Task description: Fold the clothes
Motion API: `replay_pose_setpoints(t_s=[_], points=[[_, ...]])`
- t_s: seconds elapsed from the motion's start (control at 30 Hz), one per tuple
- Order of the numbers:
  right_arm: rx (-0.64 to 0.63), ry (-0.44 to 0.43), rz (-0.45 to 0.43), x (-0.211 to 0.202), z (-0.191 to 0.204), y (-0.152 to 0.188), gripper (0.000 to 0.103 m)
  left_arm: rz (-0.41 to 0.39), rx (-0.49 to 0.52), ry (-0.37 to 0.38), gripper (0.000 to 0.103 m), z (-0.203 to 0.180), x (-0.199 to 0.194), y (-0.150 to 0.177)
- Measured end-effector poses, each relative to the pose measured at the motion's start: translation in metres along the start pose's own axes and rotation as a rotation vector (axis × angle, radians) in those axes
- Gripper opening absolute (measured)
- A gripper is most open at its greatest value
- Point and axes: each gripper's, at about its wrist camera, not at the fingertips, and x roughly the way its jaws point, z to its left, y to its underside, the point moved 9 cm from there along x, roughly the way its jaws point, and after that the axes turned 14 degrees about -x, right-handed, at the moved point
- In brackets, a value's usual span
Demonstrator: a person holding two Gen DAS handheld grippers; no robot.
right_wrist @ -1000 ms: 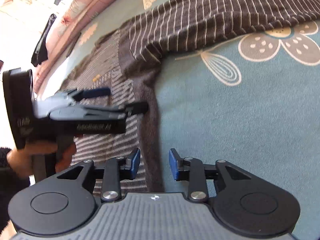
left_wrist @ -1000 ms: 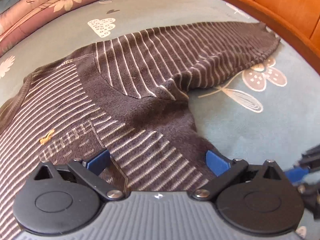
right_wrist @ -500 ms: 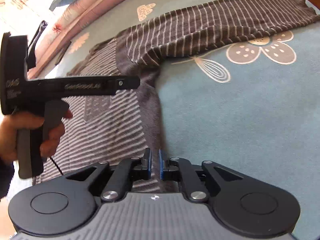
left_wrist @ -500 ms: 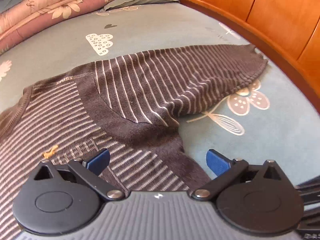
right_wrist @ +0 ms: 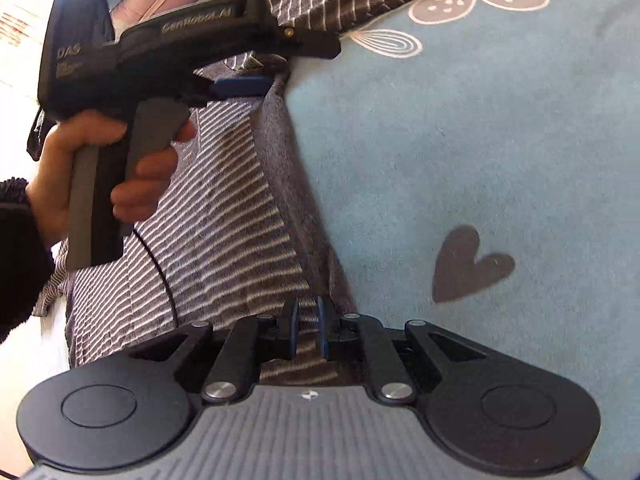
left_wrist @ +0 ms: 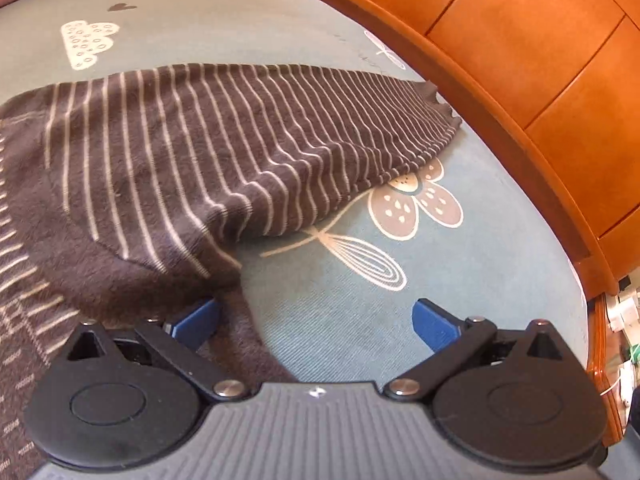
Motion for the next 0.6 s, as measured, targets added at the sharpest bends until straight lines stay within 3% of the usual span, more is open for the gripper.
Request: replay_pose_setpoints(t_s=[0.13, 0.2, 0.3, 0.37, 0.43, 0.47, 0.57, 0.6], points=[[0.041, 0.019, 0.004, -0.009, 0.002, 0.02, 0.012, 0.033, 0.004, -0.002, 0.102, -0.004, -0.002, 0.002], [0.063, 0.03, 0.008, -0.014, 0.002, 0.029, 0.012, 0.038, -0.035, 0.005, 0.102, 0.004, -0.015, 0.003], [0.076, 0.075, 0.0, -0.022, 0.005, 0.04, 0.012, 0.015, -0.007, 0.008, 0.102, 0.009, -0.038, 0.011], [0.095, 0.111, -0.028, -0.031, 0.01, 0.041, 0.016, 0.024, 0.008, 0.028, 0.102, 0.01, -0.05, 0.021], [0.092, 0.127, -0.083, -0.035, 0.018, 0.037, 0.034, 0.056, 0.014, 0.049, 0.102, 0.009, -0.055, 0.035], [0.081, 0.123, -0.11, -0.033, 0.025, 0.035, 0.037, 0.069, 0.031, 0.061, 0.102, 0.008, -0.056, 0.042], [0.023, 0.204, -0.106, -0.022, 0.031, 0.037, 0.037, 0.108, 0.076, 0.08, 0.102, 0.006, -0.05, 0.064], [0.004, 0.238, -0.103, -0.018, 0.03, 0.04, 0.03, 0.097, 0.099, 0.071, 0.102, 0.006, -0.046, 0.067]])
